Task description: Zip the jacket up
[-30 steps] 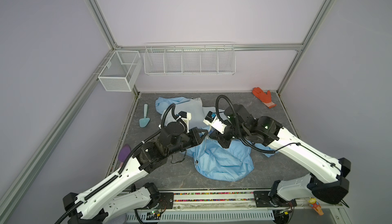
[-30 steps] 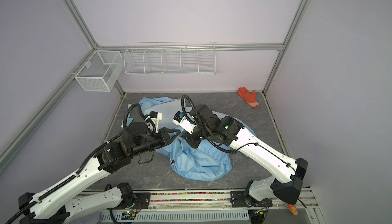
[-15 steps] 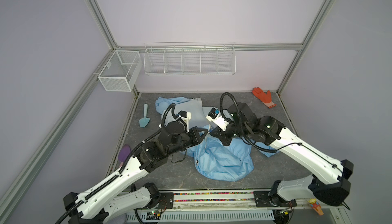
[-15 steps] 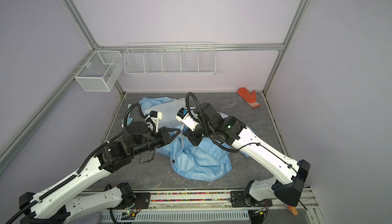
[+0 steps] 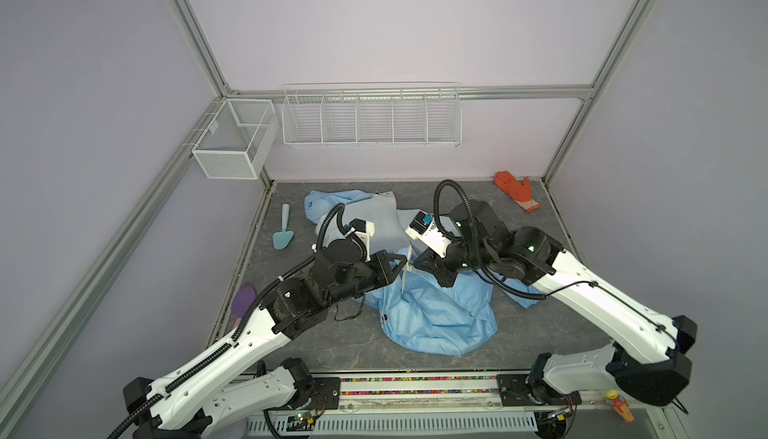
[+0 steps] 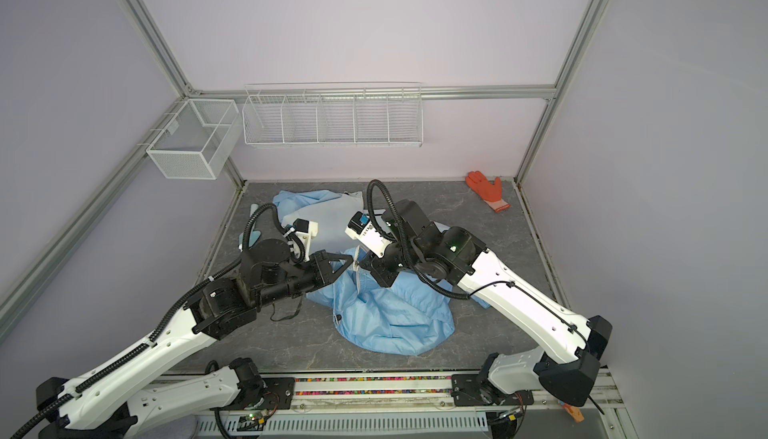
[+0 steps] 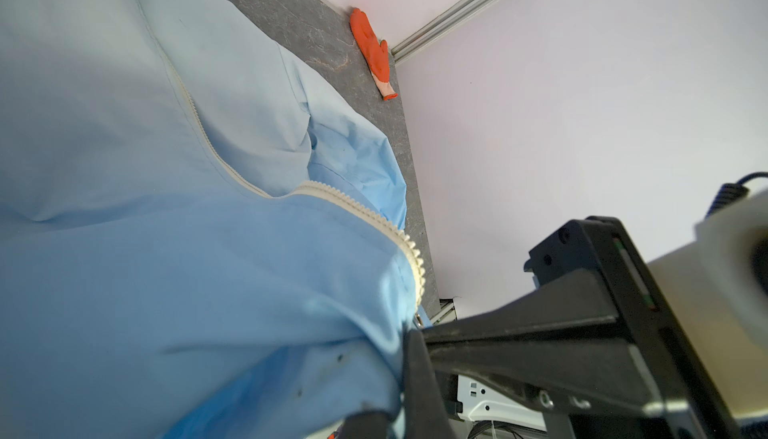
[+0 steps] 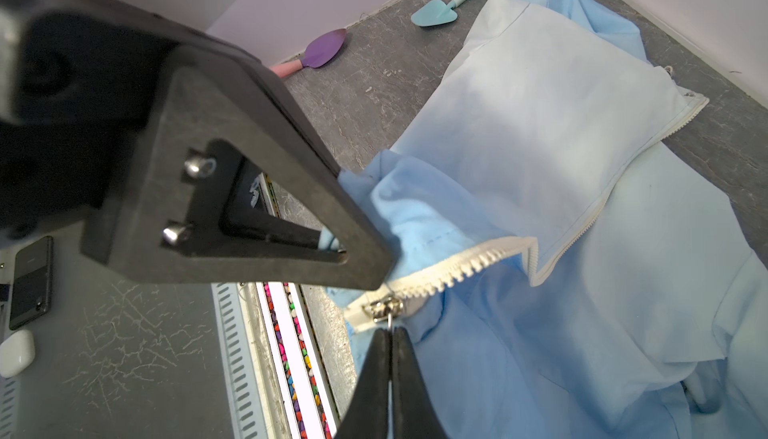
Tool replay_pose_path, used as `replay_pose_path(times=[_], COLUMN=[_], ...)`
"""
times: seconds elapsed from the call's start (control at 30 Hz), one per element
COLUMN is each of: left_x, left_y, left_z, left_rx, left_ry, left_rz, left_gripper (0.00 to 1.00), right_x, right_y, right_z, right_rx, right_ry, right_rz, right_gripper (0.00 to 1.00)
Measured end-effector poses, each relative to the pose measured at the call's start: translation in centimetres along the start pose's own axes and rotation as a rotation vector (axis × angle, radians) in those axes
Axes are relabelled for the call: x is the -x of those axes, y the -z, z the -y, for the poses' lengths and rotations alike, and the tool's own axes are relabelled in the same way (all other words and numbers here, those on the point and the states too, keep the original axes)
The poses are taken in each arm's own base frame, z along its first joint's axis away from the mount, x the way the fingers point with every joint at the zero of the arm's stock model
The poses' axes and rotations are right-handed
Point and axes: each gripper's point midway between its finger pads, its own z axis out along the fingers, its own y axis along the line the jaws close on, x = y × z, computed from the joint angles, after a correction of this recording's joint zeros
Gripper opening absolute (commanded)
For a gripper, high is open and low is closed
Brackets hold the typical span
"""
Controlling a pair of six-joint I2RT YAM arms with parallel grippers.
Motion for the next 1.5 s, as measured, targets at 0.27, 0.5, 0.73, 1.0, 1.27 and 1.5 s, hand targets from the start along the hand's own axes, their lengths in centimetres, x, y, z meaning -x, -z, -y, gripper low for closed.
replay_pose_path(times=[0.27, 0.5, 0.73, 1.0, 1.27, 1.5], left_x=[0.0, 0.3, 0.8, -1.0, -1.2, -2.0], left_y=[0.1, 0.7, 2.4, 1.7, 5.8, 7.6], left_z=[-0.3, -0.1, -0.1, -3.2, -4.3, -4.9], left_rx=[0.015, 0.01, -0.041, -0.044, -0.061, -0.045], left_ry=[-0.006, -0.005, 0.051, 0.193, 0.281, 0.351], left_rz=[0.002, 0.021, 0.079, 0.077, 0.121, 0.099], left_gripper=[0.0, 0.38, 0.5, 0.5, 0.52, 0.49], right_x=[0.2, 0.6, 0.5, 0.6, 0.2, 0.0], right_y=[-0.4, -0.4, -0.7, -2.3, -3.4, -5.1], right_z=[0.7, 0.7, 1.0, -0.4, -1.6, -3.2], right_rx=[-0.064, -0.067, -0.065, 0.039, 0.122, 0.19], right_ry=[0.014, 0.004, -0.045, -0.143, -0.208, -0.239], right_rz=[-0.011, 0.003, -0.001, -0.008, -0.014, -0.026], right_gripper=[0.07, 0.07, 0.07, 0.07, 0.07, 0.07])
